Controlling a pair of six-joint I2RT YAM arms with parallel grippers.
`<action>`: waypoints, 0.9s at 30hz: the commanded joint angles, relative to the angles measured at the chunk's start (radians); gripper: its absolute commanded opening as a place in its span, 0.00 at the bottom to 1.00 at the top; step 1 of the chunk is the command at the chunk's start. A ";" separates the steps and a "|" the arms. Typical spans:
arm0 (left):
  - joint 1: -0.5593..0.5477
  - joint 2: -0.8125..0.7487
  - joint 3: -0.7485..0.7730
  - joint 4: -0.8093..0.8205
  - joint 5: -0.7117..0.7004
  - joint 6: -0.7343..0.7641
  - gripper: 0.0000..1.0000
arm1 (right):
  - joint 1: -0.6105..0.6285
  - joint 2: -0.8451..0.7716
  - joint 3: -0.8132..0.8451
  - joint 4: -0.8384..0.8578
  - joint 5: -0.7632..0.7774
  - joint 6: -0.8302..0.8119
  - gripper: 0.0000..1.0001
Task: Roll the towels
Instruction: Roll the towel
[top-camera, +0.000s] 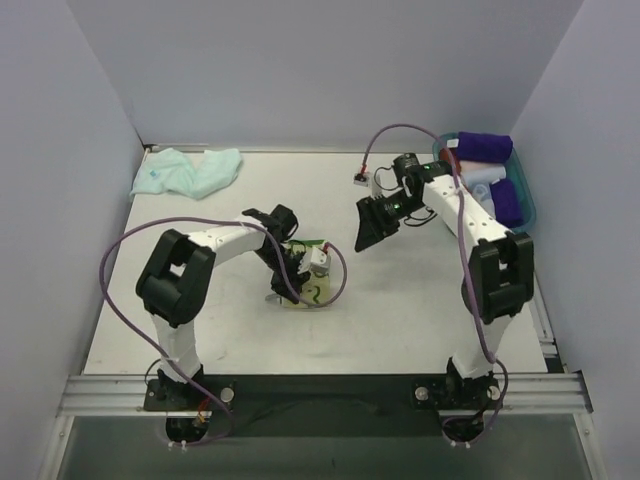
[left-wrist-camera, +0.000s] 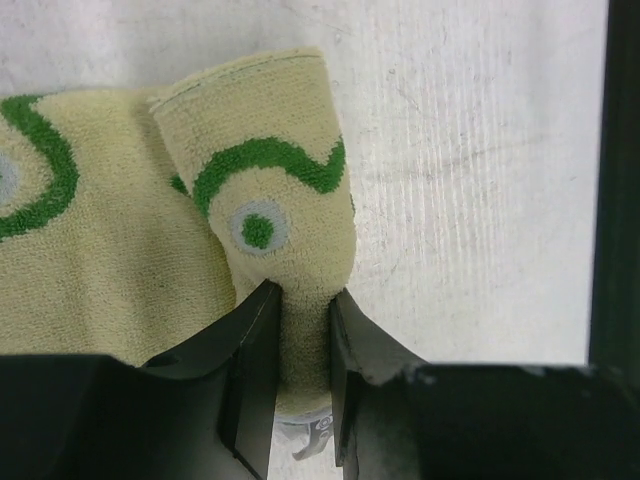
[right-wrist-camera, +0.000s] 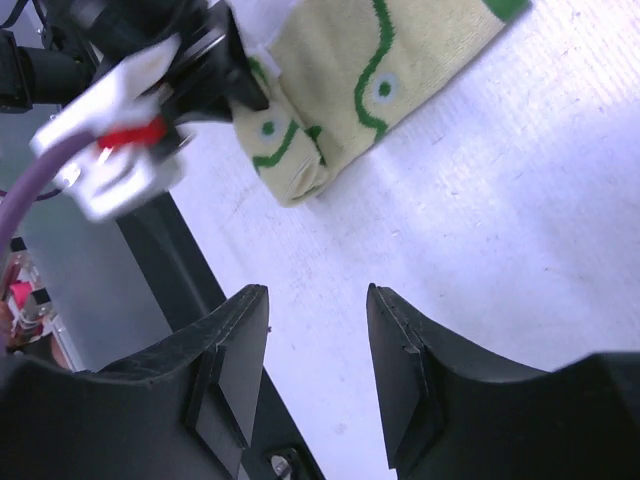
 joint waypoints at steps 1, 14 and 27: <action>0.069 0.172 0.099 -0.247 0.064 0.032 0.05 | 0.011 -0.155 -0.114 0.077 0.020 0.019 0.44; 0.143 0.579 0.538 -0.555 0.105 0.033 0.09 | 0.370 -0.539 -0.449 0.242 0.337 -0.061 0.49; 0.155 0.668 0.635 -0.656 0.122 0.059 0.14 | 0.746 -0.231 -0.438 0.591 0.859 -0.243 0.64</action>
